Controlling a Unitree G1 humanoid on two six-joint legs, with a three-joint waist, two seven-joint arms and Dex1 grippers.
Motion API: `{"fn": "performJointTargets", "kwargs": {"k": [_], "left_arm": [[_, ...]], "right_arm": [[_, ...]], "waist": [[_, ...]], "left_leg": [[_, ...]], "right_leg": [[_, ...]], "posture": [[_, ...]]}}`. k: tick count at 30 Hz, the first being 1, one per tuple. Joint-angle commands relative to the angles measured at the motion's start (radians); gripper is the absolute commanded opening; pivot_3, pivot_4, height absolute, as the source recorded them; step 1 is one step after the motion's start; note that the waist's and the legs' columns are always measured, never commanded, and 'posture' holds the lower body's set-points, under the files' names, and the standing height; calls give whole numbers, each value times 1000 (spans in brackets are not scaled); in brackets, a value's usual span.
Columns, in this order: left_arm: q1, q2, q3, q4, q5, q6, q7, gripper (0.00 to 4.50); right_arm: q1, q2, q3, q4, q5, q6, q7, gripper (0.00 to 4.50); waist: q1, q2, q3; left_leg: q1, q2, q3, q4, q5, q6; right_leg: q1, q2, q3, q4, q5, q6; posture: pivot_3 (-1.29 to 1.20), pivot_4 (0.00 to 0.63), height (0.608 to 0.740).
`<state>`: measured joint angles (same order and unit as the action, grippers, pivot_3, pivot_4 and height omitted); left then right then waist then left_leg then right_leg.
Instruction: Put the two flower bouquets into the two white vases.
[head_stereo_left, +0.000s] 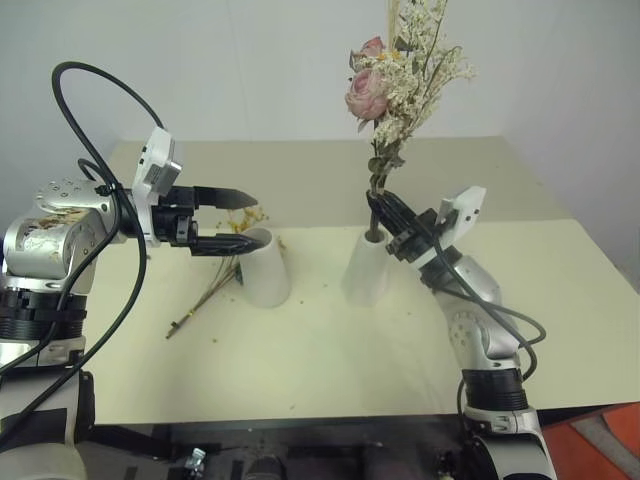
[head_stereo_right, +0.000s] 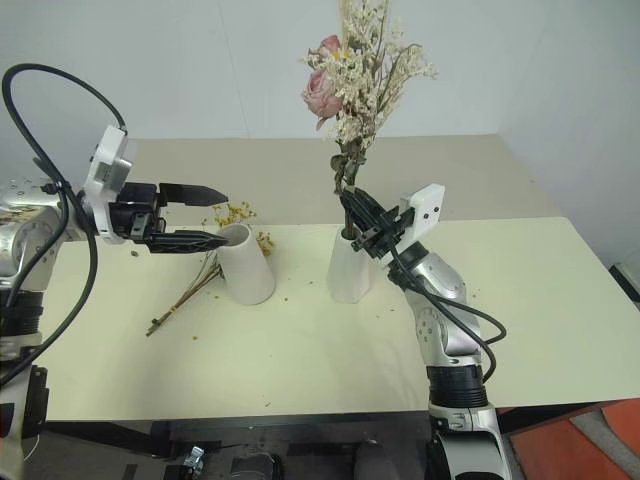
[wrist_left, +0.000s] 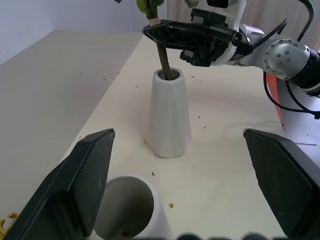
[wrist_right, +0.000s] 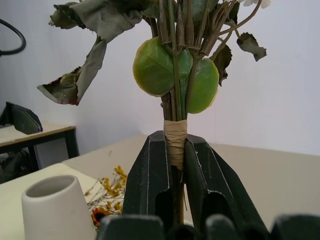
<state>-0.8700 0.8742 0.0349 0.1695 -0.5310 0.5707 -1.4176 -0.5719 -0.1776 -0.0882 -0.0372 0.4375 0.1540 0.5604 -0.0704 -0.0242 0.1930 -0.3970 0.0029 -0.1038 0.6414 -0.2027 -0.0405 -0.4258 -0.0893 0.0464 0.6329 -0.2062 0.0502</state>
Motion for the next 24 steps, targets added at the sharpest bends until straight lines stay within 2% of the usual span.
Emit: {"fn": "performJointTargets", "kwargs": {"k": [1, 18, 24], "left_arm": [[-25, 15, 20, -22, -4, -1, 1, 4500], [-34, 12, 15, -6, 3, -7, 0, 4500], [-37, 11, 14, 0, 6, -11, -2, 4500]], "right_arm": [[-3, 1, -3, -27, -4, -44, -2, 194], [57, 4, 21, -49, -43, -80, -5, 194], [60, 3, 27, -57, -45, -78, -21, 2272]], "waist": [[0, 0, 0], [1, 0, 0], [0, 0, 0]], "left_leg": [[0, 0, 0, 0, 0, 0], [0, 0, 0, 0, 0, 0], [0, 0, 0, 0, 0, 0]], "right_leg": [[0, 0, 0, 0, 0, 0], [0, 0, 0, 0, 0, 0], [0, 0, 0, 0, 0, 0]], "posture": [[0, 150, 740], [0, 150, 740], [0, 150, 740]]}}
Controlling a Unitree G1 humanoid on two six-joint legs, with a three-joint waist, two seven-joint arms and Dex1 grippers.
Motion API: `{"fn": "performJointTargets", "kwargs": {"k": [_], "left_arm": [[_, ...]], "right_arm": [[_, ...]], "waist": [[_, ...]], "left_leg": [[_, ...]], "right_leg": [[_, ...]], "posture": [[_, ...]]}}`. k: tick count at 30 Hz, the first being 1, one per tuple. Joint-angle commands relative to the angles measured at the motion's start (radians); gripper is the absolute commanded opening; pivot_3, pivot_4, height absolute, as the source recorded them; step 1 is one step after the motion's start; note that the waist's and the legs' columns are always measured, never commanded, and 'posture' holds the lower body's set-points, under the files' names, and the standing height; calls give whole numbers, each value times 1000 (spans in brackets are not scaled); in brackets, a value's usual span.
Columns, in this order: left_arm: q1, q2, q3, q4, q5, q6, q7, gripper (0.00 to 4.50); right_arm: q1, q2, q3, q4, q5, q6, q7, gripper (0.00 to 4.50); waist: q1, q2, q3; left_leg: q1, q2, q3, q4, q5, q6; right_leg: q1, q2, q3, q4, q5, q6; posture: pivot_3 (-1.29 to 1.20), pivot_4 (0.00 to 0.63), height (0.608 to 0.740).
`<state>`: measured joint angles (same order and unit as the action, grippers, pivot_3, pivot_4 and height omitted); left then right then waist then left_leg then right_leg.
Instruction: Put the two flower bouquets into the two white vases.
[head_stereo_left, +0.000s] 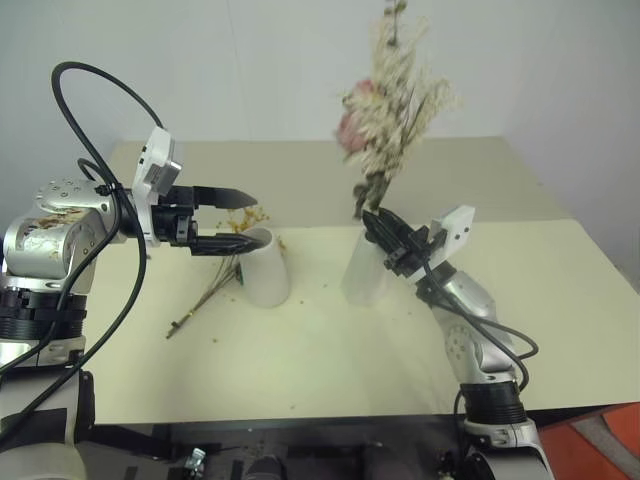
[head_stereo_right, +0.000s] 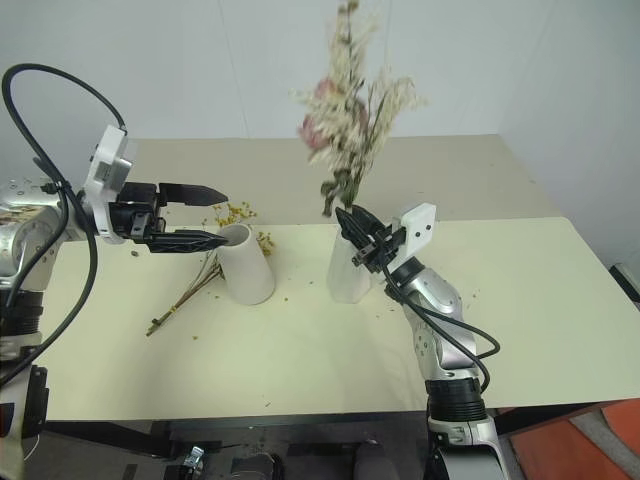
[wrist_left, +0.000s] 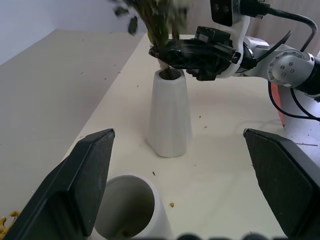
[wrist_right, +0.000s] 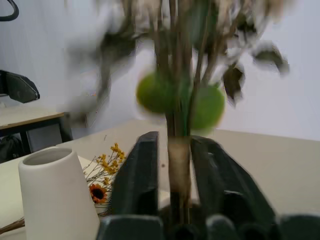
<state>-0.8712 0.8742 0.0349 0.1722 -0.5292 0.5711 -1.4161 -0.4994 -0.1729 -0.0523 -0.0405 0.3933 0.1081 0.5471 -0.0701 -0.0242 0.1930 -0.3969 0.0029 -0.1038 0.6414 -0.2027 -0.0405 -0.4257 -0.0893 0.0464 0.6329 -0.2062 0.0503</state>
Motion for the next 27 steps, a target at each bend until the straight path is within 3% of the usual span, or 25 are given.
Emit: {"fn": "performJointTargets", "kwargs": {"k": [1, 6, 7, 16, 22, 27], "left_arm": [[-36, 11, 14, -3, 4, -11, -4, 4500], [-27, 19, 22, -16, 0, -6, -1, 4500], [-23, 23, 25, -21, -2, -4, -1, 4500], [62, 73, 83, -64, -19, 21, 40, 4500], [257, 179, 167, -131, 25, 61, 149, 4500], [430, 281, 225, -222, 56, 153, 234, 4500]], "right_arm": [[-11, -4, -9, -58, 1, -31, -9, 2575], [26, -53, -35, -146, 27, 17, -10, 4375], [41, -72, -44, -174, 39, 32, -7, 4479], [164, -346, -113, -328, 161, 226, 122, 4479], [160, -557, -136, -304, 265, 303, 373, 4479], [120, -611, -124, -283, 301, 309, 496, 4479]], "waist": [[0, 0, 0], [1, 0, 0], [2, 0, 0], [1, 0, 0], [0, 0, 0], [4, -1, 0]], "left_leg": [[0, 0, 0, 0, 0, 0], [0, 0, 0, 0, 0, 0], [0, 0, 0, 0, 0, 0], [0, 0, 0, 0, 0, 0], [2, 1, 1, 0, 0, 0], [2, 1, 1, 0, 0, 0]], "right_leg": [[0, 0, 0, 0, 0, 0], [0, 0, 0, 0, 0, 0], [0, 0, 0, 0, 0, 0], [1, 0, 0, -1, -5, 8], [2, 0, 1, -1, -6, 7], [2, 0, 1, -1, -6, 7]], "posture": [[0, 150, 740], [0, 150, 740], [0, 150, 740], [0, 150, 740], [0, 150, 740], [0, 150, 740]]}}
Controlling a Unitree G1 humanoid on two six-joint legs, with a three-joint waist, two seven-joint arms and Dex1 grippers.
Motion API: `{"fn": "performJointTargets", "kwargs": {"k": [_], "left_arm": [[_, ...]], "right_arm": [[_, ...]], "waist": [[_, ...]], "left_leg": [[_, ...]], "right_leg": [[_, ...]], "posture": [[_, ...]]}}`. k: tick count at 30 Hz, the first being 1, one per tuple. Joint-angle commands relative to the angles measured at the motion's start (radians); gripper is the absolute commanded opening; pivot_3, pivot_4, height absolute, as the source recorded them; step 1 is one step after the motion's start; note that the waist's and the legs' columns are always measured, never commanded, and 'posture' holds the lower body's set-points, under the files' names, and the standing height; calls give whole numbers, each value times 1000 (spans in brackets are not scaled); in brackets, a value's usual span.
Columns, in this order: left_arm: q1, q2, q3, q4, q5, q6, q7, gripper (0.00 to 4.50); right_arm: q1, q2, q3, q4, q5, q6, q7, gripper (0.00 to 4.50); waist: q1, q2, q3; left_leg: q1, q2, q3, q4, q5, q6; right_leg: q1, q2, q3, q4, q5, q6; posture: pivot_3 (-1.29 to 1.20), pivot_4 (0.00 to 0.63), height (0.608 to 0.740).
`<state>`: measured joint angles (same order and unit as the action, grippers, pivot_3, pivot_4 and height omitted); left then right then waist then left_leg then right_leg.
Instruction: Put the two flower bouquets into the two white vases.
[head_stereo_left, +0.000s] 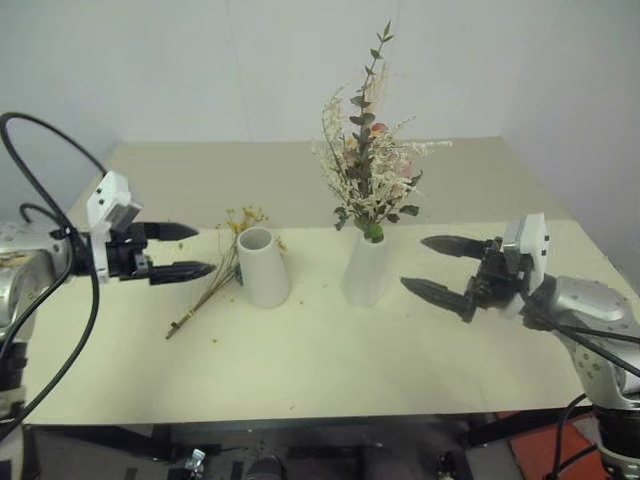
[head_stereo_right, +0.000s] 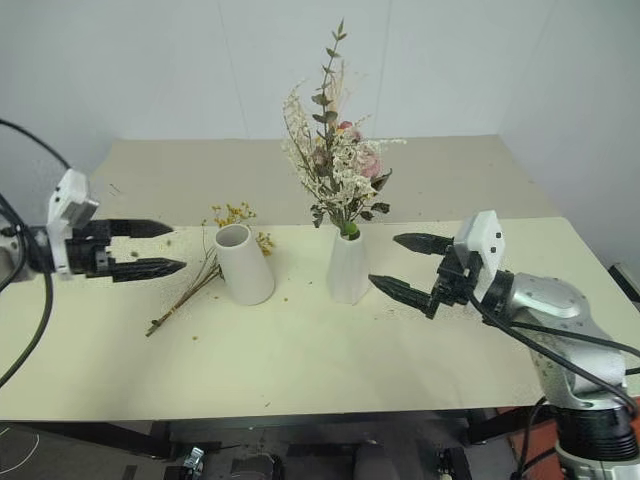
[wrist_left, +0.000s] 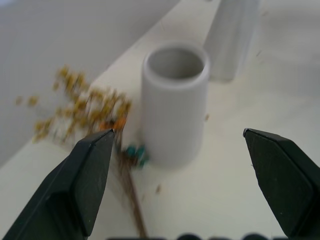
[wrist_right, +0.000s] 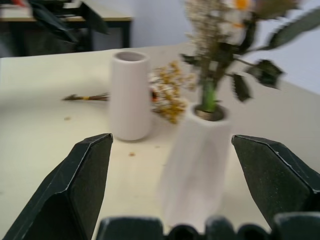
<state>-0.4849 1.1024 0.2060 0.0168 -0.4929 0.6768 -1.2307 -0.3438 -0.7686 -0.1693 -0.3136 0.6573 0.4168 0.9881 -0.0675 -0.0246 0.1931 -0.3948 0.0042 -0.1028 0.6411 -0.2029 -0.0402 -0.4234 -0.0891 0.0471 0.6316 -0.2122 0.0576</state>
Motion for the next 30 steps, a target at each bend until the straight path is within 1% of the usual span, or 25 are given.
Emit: {"fn": "performJointTargets", "kwargs": {"k": [1, 4, 7, 12, 16, 20, 26, 30], "left_arm": [[74, 68, 53, -77, 32, 70, 69, 4500], [126, 85, 21, -98, 67, 118, 135, 4500], [105, 59, -46, -89, 88, 136, 165, 4500], [-64, -16, -251, 52, 196, 105, 161, 4500], [-191, -87, -380, 184, 293, 73, 150, 4500], [-257, -142, -454, 302, 376, 28, 157, 3658], [-277, -174, -483, 408, 439, -28, 139, 1624], [-276, -178, -467, 425, 450, -51, 133, 254]], "right_arm": [[-48, -15, 2, -4, 34, -2, 69, 4479], [-85, 0, 26, 12, 29, -6, 96, 4479], [-123, 11, 57, 21, 21, -9, 119, 4479], [-177, 5, 103, 38, 13, -3, 169, 4479], [-189, 5, 109, 35, 13, 1, 174, 4479], [-180, 3, 101, 14, 19, 8, 164, 4500], [-157, -4, 81, -19, 26, 19, 142, 4500], [-143, -3, 73, -36, 31, 25, 128, 4500]], "waist": [[2, 0, 0], [7, 0, 0], [12, 0, 0], [28, 0, 0], [28, -1, 0], [22, -1, 0], [21, -1, 0], [24, -1, 0]], "left_leg": [[0, 0, 0, 0, 0, 0], [1, 0, 0, 0, 0, 0], [0, 0, 0, 0, 0, 0], [0, 0, 0, 0, 0, 0], [-2, 0, 0, 0, 0, 0], [-2, -1, 0, 1, 0, 0], [-2, -1, 0, 1, 0, 0], [-2, -1, 0, 1, 0, 0]], "right_leg": [[0, 0, 0, 0, 0, 0], [0, 0, 0, 0, 0, 0], [0, 0, -1, 0, 0, 0], [0, 0, -1, 0, 0, 0], [0, 0, -1, -1, 0, 0], [-1, 0, -1, -1, 0, 0], [-1, 0, -1, 0, 0, 0], [-1, 0, -1, 0, 0, 0]], "posture": [[0, 150, 740], [0, 150, 740], [0, 150, 740], [0, 150, 740], [0, 150, 740], [0, 150, 740], [0, 150, 740], [0, 150, 740]]}}
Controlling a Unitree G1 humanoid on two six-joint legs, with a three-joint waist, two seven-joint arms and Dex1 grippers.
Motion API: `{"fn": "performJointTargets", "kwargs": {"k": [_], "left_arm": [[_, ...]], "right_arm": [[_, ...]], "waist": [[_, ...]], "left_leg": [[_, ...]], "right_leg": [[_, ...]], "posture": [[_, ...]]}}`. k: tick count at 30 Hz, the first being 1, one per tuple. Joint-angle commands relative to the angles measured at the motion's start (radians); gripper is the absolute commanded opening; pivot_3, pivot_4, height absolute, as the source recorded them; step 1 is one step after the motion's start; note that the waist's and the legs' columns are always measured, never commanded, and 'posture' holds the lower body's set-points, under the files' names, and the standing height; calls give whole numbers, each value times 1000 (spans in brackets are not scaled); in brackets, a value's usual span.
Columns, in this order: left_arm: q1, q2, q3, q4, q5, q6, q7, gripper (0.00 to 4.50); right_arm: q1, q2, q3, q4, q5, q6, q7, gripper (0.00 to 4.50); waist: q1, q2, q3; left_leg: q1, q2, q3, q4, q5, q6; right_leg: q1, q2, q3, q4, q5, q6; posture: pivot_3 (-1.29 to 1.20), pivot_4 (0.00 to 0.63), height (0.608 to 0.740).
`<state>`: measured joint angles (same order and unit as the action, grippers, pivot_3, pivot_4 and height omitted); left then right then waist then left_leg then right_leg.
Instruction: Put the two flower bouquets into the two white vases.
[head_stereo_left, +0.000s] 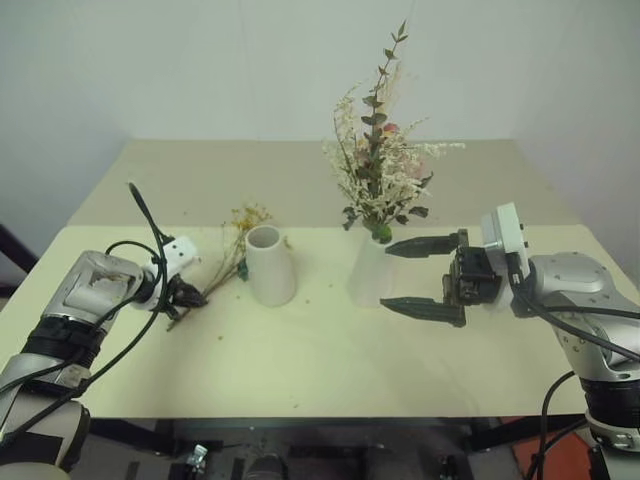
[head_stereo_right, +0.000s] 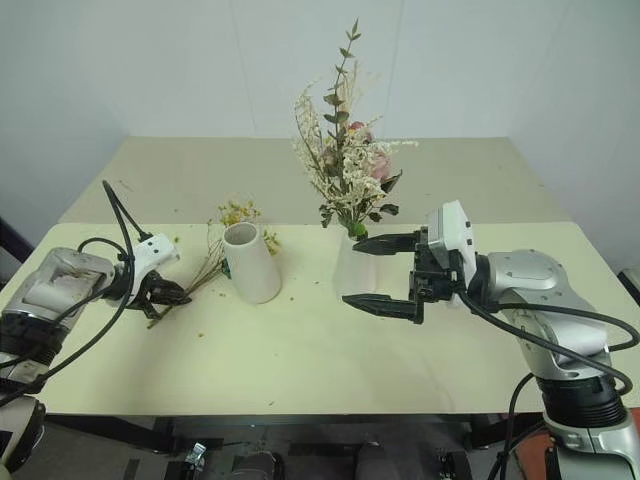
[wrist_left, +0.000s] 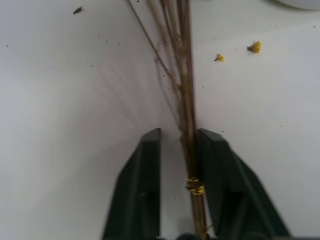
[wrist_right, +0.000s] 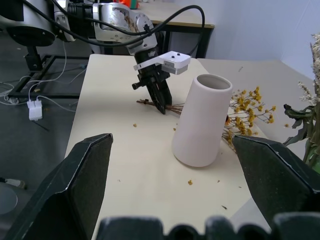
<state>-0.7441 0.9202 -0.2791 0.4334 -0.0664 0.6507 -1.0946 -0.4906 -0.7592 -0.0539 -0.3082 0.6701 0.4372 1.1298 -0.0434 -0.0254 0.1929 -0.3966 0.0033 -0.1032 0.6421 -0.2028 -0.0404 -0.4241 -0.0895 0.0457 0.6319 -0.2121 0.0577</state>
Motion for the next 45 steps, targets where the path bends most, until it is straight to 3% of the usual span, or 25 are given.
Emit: {"fn": "performJointTargets", "kwargs": {"k": [1, 13, 17, 21, 32, 45], "left_arm": [[-16, 4, 31, 9, 20, -32, 0, 28], [-108, -28, 436, -107, -244, -82, 55, 28], [-168, -126, 570, -163, -394, -41, 121, 28], [-195, -197, 629, -215, -513, 7, 143, 28], [-218, -312, 650, -228, -701, 90, 173, 28], [-32, -372, 587, -314, -685, -33, 56, 28]], "right_arm": [[7, -12, -45, -45, 19, 6, -17, 4500], [42, 1, -59, -62, 26, 6, -35, 4500], [38, 22, -44, -56, 17, 2, -47, 4500], [41, 40, -40, -61, 5, -3, -61, 4500], [58, 60, -45, -82, 0, -5, -108, 4500], [68, 59, -50, -93, 6, 4, -127, 4500]], "waist": [[0, 0, 0], [0, 0, 0], [2, 0, 0], [0, 0, 0], [0, -1, 0], [-1, -1, 0]], "left_leg": [[0, 0, 0, 0, 0, 0], [-1, 0, 0, 1, 0, 0], [0, 0, -1, 1, 0, 0], [0, 0, -1, 2, 0, 0], [1, -1, -1, 2, 0, 0], [1, -1, -1, 2, 0, 0]], "right_leg": [[0, 0, 0, 0, 0, 0], [0, 0, -1, 0, 0, 0], [1, 0, -1, 0, 0, 0], [1, -1, -1, 0, 0, 0], [1, -1, -1, 0, 1, 0], [2, 0, 0, 0, 3, -3]], "posture": [[0, 150, 740], [0, 150, 740], [0, 150, 740], [0, 150, 740], [0, 150, 740], [0, 150, 740]]}}
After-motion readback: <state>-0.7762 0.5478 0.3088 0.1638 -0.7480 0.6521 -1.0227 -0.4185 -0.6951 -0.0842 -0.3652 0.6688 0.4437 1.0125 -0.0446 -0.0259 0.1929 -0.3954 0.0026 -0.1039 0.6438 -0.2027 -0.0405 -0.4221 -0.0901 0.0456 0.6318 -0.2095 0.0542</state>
